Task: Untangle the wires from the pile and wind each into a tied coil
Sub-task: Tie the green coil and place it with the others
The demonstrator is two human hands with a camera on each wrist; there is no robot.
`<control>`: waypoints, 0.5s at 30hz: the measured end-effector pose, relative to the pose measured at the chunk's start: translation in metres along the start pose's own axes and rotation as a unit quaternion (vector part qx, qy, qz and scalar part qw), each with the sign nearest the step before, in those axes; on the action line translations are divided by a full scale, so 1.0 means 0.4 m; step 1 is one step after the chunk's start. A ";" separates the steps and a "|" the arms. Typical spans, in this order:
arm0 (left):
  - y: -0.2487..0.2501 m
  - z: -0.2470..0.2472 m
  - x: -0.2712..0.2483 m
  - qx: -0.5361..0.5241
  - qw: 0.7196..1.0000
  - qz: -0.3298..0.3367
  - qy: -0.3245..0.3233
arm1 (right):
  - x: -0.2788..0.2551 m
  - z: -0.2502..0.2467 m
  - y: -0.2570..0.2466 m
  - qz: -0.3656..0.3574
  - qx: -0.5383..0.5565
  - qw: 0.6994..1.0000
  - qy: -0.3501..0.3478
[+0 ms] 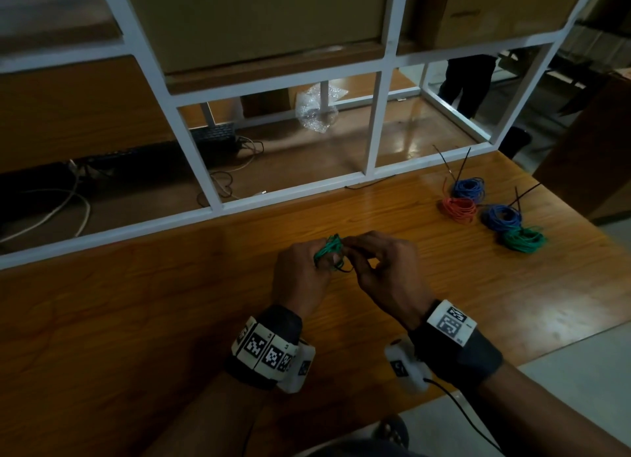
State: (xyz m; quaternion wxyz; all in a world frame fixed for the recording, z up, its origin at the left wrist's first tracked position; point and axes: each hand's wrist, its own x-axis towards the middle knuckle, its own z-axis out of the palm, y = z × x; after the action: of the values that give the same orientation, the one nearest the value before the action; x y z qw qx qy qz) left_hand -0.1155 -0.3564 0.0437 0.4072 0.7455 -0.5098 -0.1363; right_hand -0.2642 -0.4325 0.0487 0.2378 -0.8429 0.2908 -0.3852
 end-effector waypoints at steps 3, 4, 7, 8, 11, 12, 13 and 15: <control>0.006 -0.003 0.001 0.013 1.000 0.006 0.001 | 0.001 -0.002 -0.008 -0.012 -0.003 1.000 -0.003; 0.009 -0.005 0.000 0.017 1.000 0.009 0.002 | 0.002 -0.002 -0.007 -0.014 -0.006 1.000 -0.009; 0.019 -0.008 -0.007 0.017 1.000 0.015 0.002 | 0.005 -0.001 -0.001 -0.021 -0.017 0.999 -0.020; 0.020 -0.008 -0.010 0.016 1.000 0.014 0.002 | 0.006 -0.001 0.001 -0.023 -0.019 0.999 -0.022; 0.021 -0.008 -0.014 0.014 1.000 0.014 0.005 | 0.004 -0.002 0.004 -0.024 -0.019 0.999 -0.024; 0.021 -0.008 -0.014 0.016 1.000 0.017 0.005 | 0.004 -0.004 0.004 -0.023 -0.016 0.999 -0.023; 0.022 -0.009 -0.015 0.018 1.000 0.020 0.004 | 0.004 -0.005 0.005 -0.023 -0.012 0.999 -0.022; 0.025 -0.012 -0.016 0.027 0.999 0.025 0.006 | 0.004 -0.006 0.007 -0.024 -0.012 0.999 -0.023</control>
State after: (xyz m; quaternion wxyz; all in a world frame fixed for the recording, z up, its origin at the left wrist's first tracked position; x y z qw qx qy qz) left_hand -0.1219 -0.3501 0.0528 0.3933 0.7441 -0.5291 -0.1083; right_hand -0.2659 -0.4361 0.0493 0.2248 -0.8612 0.2691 -0.3679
